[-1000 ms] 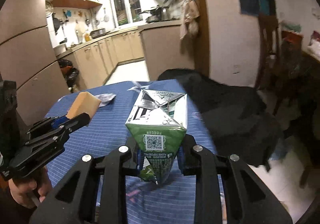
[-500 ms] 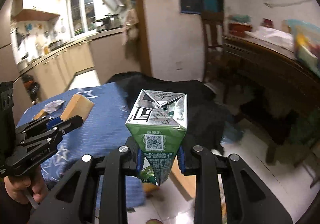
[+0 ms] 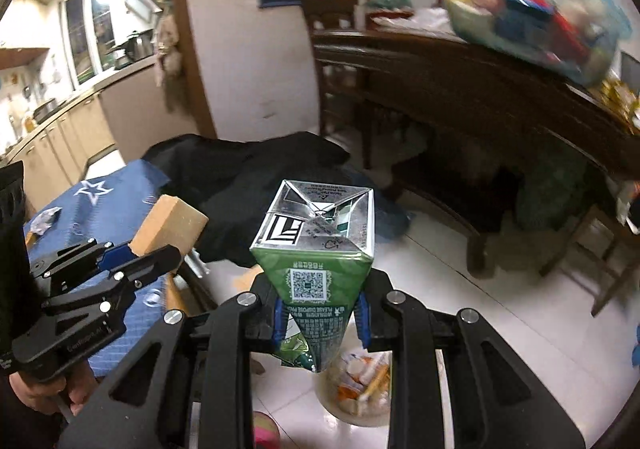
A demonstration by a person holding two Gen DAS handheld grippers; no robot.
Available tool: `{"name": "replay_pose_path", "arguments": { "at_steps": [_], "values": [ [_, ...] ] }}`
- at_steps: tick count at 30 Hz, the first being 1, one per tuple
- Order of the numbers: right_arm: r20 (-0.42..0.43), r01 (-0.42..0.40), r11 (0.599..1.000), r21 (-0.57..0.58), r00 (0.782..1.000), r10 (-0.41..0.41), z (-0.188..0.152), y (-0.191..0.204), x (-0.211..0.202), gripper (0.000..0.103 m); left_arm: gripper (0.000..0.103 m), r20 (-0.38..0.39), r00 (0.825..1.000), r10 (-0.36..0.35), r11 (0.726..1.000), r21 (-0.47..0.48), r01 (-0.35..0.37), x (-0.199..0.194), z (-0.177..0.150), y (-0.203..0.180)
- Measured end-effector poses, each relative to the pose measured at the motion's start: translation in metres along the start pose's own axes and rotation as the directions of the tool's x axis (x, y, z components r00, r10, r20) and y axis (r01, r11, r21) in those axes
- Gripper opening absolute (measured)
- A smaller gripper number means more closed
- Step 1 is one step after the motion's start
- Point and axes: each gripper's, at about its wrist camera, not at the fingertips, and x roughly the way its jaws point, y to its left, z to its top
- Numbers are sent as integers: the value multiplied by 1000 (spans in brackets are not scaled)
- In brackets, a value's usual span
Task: Collect trash
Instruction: 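Carry the cardboard piece in the left tool while the right tool carries the carton to the bucket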
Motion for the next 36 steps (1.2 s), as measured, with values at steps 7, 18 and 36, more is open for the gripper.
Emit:
{"name": "replay_pose_path", "arguments": {
  "at_steps": [7, 18, 36],
  "values": [
    [-68, 61, 996, 63, 996, -57, -29, -46, 13, 25, 26, -82, 995, -62, 997, 38, 65, 59, -19, -42],
    [-193, 91, 988, 124, 979, -66, -66, -85, 51, 25, 26, -193, 972, -131, 987, 67, 147, 133, -56, -72],
    [-344, 85, 979, 187, 939, -16, -111, -116, 129, 25, 26, -330, 937, -112, 987, 69, 142, 233, -112, -73]
  ]
}}
